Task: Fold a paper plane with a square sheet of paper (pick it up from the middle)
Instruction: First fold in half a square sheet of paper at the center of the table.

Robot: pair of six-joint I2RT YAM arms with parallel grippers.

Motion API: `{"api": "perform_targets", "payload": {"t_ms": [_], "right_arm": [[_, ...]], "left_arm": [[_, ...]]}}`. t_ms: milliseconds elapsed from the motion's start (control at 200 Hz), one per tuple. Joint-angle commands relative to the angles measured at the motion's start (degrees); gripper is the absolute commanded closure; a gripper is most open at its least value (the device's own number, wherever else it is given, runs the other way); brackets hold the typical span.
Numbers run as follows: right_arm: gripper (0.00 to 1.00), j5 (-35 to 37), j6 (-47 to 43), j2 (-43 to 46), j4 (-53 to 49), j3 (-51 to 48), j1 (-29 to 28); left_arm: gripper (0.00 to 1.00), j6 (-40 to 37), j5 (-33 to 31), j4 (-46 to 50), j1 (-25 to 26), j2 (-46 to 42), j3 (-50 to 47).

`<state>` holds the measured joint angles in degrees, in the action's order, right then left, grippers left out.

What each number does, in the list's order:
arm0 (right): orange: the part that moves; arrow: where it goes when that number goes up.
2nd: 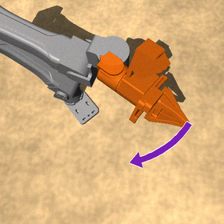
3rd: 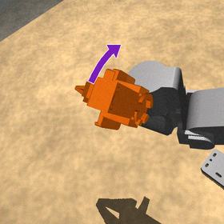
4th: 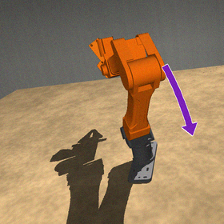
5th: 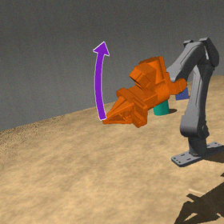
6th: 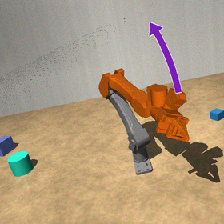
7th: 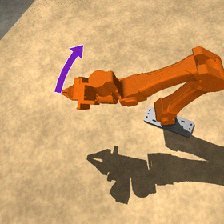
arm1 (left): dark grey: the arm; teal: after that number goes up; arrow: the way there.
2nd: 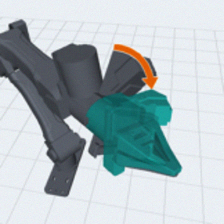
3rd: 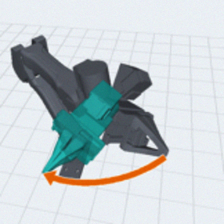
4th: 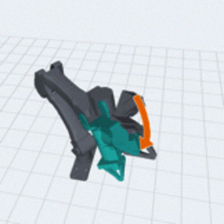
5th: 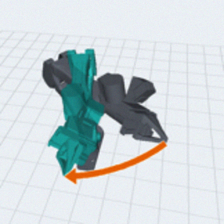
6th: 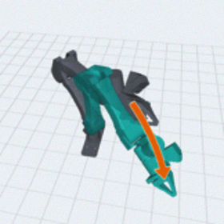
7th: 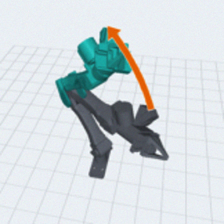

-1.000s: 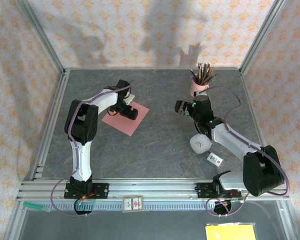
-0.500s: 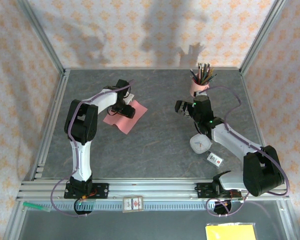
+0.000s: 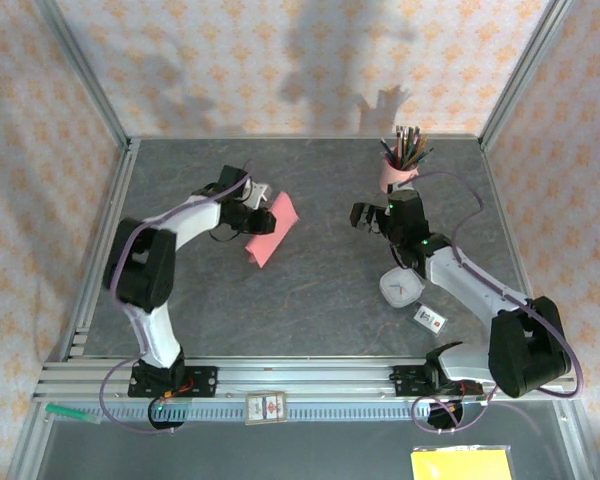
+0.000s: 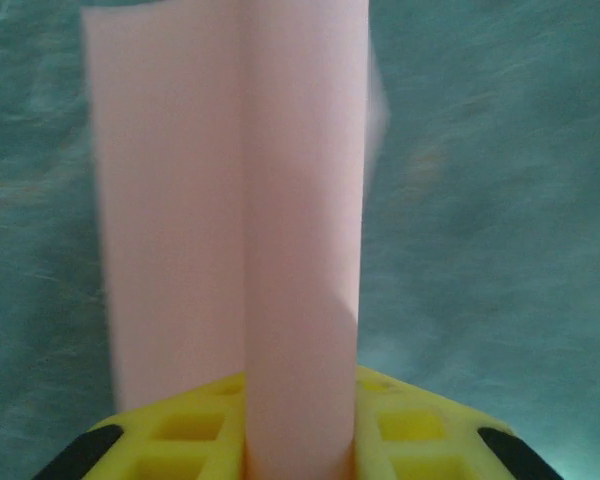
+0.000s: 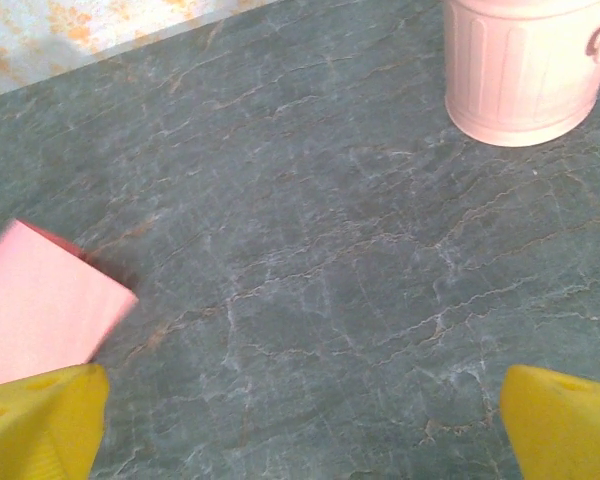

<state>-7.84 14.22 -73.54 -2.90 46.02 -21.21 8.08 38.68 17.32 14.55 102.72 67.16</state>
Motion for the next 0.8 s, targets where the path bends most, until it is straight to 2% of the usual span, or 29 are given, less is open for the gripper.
{"api": "perform_targets", "payload": {"t_ms": [0,110,175,250,415,546,646,796], "right_arm": [[0.00,-4.97,-1.93,2.26,-6.09,5.14,0.02],[0.00,-14.14,-2.39,1.96,-7.74,6.62,-0.12],[0.00,-19.21,-1.01,1.12,-6.88,6.25,-0.32],[0.00,-23.63,1.81,-0.38,-4.27,4.73,-0.79],[0.06,-28.93,9.92,-5.80,4.20,0.44,-3.85],[0.17,-27.90,14.71,-11.44,8.66,0.62,-7.84],[0.22,-27.82,16.44,-15.92,11.34,1.82,-10.49],[0.26,-28.07,19.56,-21.47,16.31,2.15,-12.61]], "left_arm": [[0.73,22.27,17.70,-31.03,0.04,-10.09,-11.89],[0.72,46.68,18.77,-60.25,0.74,-12.47,-26.15],[0.72,54.68,16.78,-71.12,1.55,-11.93,-32.33],[0.72,58.61,13.71,-76.95,2.92,-11.08,-36.79],[0.72,58.02,6.79,-76.01,6.14,-10.40,-42.83],[0.71,53.20,2.08,-66.84,6.95,-11.39,-44.03],[0.70,51.03,0.30,-63.04,7.63,-11.42,-44.11],[0.70,50.56,-0.16,-63.12,7.94,-10.61,-44.48]]}}
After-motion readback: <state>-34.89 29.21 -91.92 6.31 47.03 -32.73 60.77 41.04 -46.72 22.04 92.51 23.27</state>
